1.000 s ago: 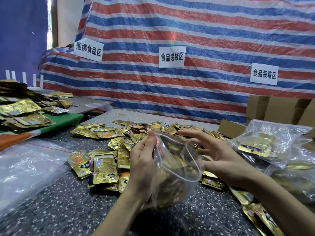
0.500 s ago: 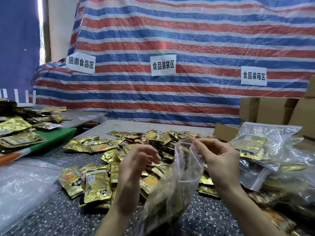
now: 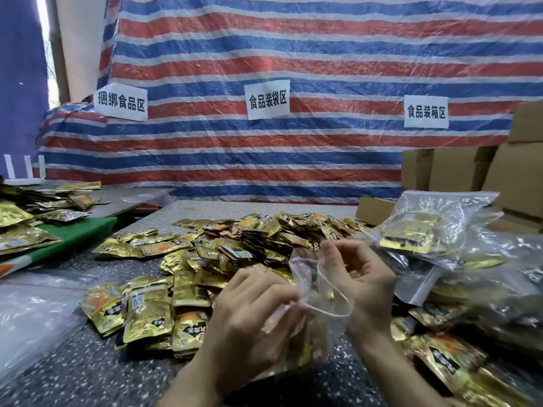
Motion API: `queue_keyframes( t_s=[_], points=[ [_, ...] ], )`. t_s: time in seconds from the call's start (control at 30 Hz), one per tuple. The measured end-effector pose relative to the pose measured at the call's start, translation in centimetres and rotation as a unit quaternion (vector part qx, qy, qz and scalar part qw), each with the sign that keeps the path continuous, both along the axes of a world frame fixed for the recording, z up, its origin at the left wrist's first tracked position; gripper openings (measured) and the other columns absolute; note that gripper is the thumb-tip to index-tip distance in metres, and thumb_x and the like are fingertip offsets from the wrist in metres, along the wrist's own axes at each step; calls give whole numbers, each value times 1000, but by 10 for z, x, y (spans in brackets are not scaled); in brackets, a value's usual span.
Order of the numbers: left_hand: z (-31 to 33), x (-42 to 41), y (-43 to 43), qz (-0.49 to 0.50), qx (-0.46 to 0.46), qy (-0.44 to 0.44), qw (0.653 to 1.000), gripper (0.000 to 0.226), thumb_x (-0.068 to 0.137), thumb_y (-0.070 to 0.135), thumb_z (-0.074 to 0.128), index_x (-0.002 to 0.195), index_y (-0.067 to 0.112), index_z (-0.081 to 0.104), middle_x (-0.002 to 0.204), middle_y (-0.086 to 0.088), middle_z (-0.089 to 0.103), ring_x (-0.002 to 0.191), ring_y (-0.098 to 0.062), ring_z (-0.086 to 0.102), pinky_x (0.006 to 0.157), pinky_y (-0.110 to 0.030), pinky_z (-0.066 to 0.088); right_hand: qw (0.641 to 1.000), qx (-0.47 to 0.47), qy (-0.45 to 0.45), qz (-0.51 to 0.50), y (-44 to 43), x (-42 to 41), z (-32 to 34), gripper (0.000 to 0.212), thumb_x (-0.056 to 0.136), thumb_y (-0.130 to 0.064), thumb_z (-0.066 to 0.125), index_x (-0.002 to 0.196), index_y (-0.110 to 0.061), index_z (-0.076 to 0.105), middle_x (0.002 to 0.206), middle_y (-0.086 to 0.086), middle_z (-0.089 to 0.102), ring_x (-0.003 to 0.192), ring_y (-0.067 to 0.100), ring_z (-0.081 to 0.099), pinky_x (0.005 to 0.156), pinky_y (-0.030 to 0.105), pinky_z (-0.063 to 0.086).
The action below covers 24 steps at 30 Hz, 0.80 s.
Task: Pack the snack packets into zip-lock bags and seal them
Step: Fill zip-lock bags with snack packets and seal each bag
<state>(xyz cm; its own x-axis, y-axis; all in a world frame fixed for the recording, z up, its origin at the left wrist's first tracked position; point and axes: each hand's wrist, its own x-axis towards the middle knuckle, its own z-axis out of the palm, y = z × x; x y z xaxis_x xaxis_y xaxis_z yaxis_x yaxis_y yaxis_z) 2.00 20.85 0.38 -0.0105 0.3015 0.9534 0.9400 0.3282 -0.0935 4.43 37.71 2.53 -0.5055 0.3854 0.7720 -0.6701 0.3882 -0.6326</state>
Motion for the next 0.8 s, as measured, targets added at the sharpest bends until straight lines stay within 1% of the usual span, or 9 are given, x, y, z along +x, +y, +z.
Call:
queue_keyframes(
  t_s=[0.07, 0.13, 0.23, 0.33, 0.4, 0.47, 0.57, 0.67, 0.8],
  points=[
    [-1, 2, 0, -24, 29, -51, 998, 11, 95, 25, 63, 96, 15, 68, 89, 6, 69, 81, -11, 63, 67, -37, 49, 1000, -17, -9, 14, 3, 0, 1, 13, 88, -31, 66, 88, -18, 68, 81, -10, 70, 68, 5, 66, 57, 13, 51],
    [2, 4, -3, -62, 87, -148, 983, 8, 95, 28, 59, 96, 21, 64, 88, 9, 67, 79, -11, 63, 66, -36, 51, 998, -53, -24, 37, 9, -1, 4, 12, 87, -31, 66, 88, -19, 69, 80, -8, 72, 67, 5, 66, 58, 16, 53],
    [4, 0, -8, -86, 197, -260, 941, 8, 93, 21, 57, 88, 21, 62, 83, 9, 67, 74, -6, 63, 66, -20, 53, 990, -98, -48, 84, 22, 0, 6, 15, 84, -28, 67, 94, -17, 69, 78, 1, 73, 66, 11, 66, 58, 23, 55],
    [4, -7, -11, -124, 292, -321, 892, 11, 97, 13, 55, 90, 16, 64, 84, -5, 69, 75, -16, 66, 69, -21, 55, 977, -126, -76, 153, 30, 2, 8, 13, 80, -21, 68, 92, -15, 72, 76, 6, 73, 65, 15, 66, 53, 22, 52],
    [4, -11, -12, -144, 325, -344, 869, 16, 97, 7, 51, 94, 16, 64, 83, -7, 69, 76, -19, 68, 70, -23, 57, 957, -148, -108, 224, 31, 3, 9, 12, 74, -16, 70, 84, -18, 77, 82, 7, 75, 71, 17, 71, 60, 23, 57],
    [3, -14, -14, -152, 341, -359, 855, 22, 99, 1, 48, 95, 17, 63, 82, -7, 71, 75, -21, 70, 69, -25, 58, 934, -165, -137, 285, 34, 3, 9, 16, 71, -11, 71, 82, -17, 80, 88, 10, 77, 79, 21, 73, 69, 25, 59],
    [3, -16, -16, -159, 331, -360, 858, 22, 100, -1, 45, 96, 14, 61, 81, -8, 70, 69, -22, 68, 63, -25, 58, 913, -160, -157, 340, 41, 6, 12, 26, 61, -11, 81, 87, -12, 80, 97, 14, 76, 89, 24, 74, 77, 26, 59],
    [4, -20, -18, -173, 322, -369, 855, 25, 99, 2, 47, 95, 20, 64, 75, -8, 64, 62, -19, 60, 57, -25, 55, 919, -136, -163, 332, 44, 8, 15, 30, 58, -13, 83, 88, -14, 80, 99, 15, 76, 94, 26, 73, 79, 28, 59],
    [22, -28, -19, -161, 295, -378, 863, 18, 95, 29, 50, 87, 28, 66, 71, -12, 56, 59, -16, 53, 51, -23, 48, 940, -78, -171, 284, 43, 3, 41, 31, 62, -10, 82, 92, -15, 78, 91, 14, 76, 82, 23, 72, 69, 27, 59]
  ],
)
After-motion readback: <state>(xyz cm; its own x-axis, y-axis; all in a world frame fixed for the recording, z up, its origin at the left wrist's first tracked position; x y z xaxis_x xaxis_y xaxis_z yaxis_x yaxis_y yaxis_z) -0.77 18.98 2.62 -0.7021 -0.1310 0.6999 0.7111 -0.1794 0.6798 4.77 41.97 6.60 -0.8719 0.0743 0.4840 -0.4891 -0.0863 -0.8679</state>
